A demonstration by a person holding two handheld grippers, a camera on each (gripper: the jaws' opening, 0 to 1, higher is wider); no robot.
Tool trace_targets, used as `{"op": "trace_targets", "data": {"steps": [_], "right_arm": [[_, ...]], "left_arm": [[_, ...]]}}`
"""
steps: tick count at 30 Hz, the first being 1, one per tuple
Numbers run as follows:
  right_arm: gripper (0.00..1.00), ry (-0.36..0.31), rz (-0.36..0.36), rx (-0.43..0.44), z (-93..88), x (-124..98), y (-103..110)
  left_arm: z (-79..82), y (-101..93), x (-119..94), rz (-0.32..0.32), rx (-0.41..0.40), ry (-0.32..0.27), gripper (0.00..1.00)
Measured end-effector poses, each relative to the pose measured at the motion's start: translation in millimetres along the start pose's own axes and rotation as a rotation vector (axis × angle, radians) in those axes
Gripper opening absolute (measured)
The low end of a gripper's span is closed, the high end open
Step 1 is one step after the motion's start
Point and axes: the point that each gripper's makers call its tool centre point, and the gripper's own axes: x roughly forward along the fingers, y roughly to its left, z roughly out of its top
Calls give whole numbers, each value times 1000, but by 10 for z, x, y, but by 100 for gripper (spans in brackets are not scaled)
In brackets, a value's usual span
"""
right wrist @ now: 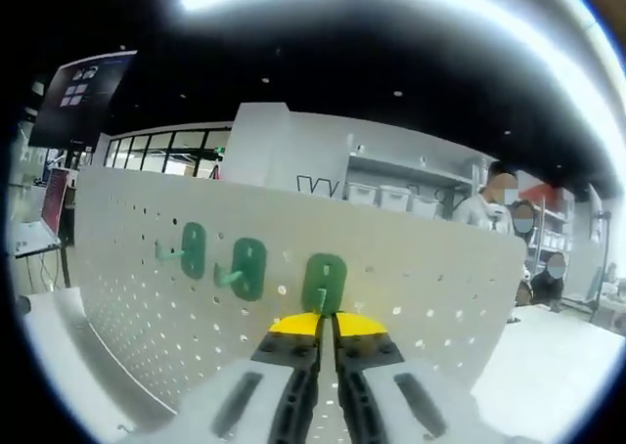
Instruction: Insert the hook assembly into the mounting plate slot until the hook locks in place.
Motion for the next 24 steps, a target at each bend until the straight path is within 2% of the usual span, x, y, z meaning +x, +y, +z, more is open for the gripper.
{"op": "trace_targets", "data": {"steps": [13, 24], "right_arm": [[9, 38, 11, 20, -173, -174, 80], [12, 77, 51, 32, -372, -295, 279]], "left_arm": [[9, -14, -5, -3, 2, -3, 45], [21, -21, -5, -6, 6, -6, 45]]}}
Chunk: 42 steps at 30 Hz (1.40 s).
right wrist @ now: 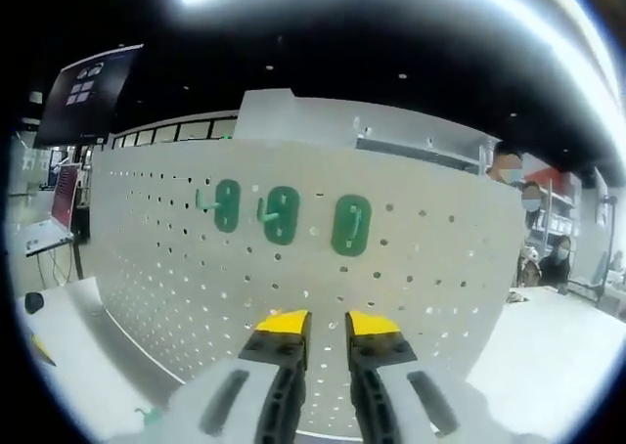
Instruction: Insert the hook assembly into the mounting plate slot until the hook locks in place.
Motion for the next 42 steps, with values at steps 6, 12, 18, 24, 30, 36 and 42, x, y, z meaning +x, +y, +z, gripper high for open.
{"op": "trace_targets", "data": {"steps": [6, 12, 18, 24, 30, 36, 42], "right_arm": [[13, 19, 18, 4, -101, -33, 85], [14, 31, 39, 5, -173, -97, 190], [14, 48, 61, 8, -270, -171, 307], [14, 68, 86, 6, -371, -243, 444], [14, 89, 110, 8, -483, -286, 570], [14, 113, 142, 6, -630, -348, 710], [14, 140, 177, -4, -744, -414, 886]], "left_arm": [[12, -2, 0, -1, 0, -5, 45], [19, -8, -4, -2, 4, -5, 45], [20, -18, -3, -4, 10, -5, 45], [27, -34, -6, -7, 14, -7, 45], [39, -45, -10, -11, 16, -12, 45], [53, -62, -14, -18, 17, -17, 45], [69, -75, -19, -23, 19, -22, 45]]}}
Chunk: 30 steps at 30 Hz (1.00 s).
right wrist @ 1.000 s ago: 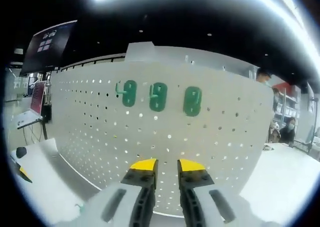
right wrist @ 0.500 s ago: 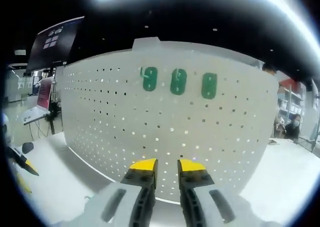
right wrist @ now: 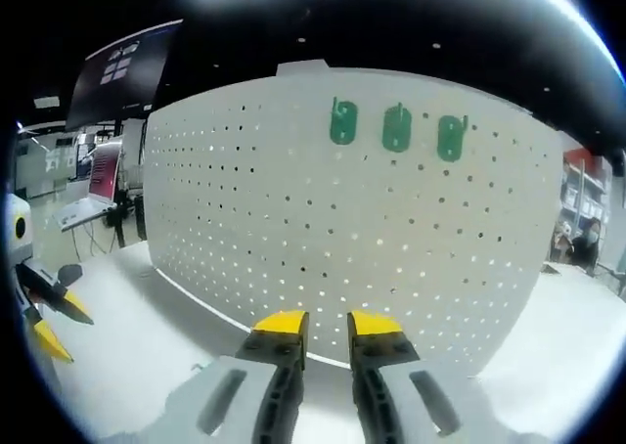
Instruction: Insert the hook assembly into the mounting plate slot until the hook locks in place.
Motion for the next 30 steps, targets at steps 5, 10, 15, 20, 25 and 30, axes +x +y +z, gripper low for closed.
{"op": "trace_targets", "data": {"steps": [5, 10, 15, 20, 25, 30], "right_arm": [[14, 15, 23, -10, -61, -16, 105], [14, 24, 39, -19, -100, -28, 177], [14, 35, 58, -28, -150, -48, 270], [14, 49, 73, -35, -214, -59, 334], [14, 59, 92, -46, -254, -63, 417], [14, 67, 110, -55, -290, -59, 490]], "left_arm": [[14, -3, -5, 0, 2, -5, 45], [21, -13, -10, 0, 7, -7, 45], [21, -11, -16, 2, 7, -8, 45], [22, -13, -19, 1, 10, -8, 45], [26, -6, -21, 2, 10, -8, 45], [28, -9, -21, 2, 10, -9, 45]]}}
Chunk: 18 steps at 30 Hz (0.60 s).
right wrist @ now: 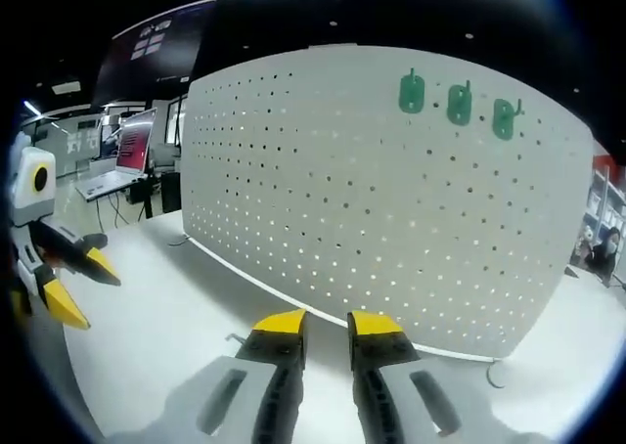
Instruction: Insert the hook assembly into the mounting plate slot until the hook locks in place.
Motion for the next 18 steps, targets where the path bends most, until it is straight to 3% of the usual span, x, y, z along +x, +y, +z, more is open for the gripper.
{"op": "trace_targets", "data": {"steps": [18], "right_arm": [[14, 36, 60, -13, -128, 82, 185]], "left_arm": [[-12, 7, 8, 0, 0, 4, 44]]}}
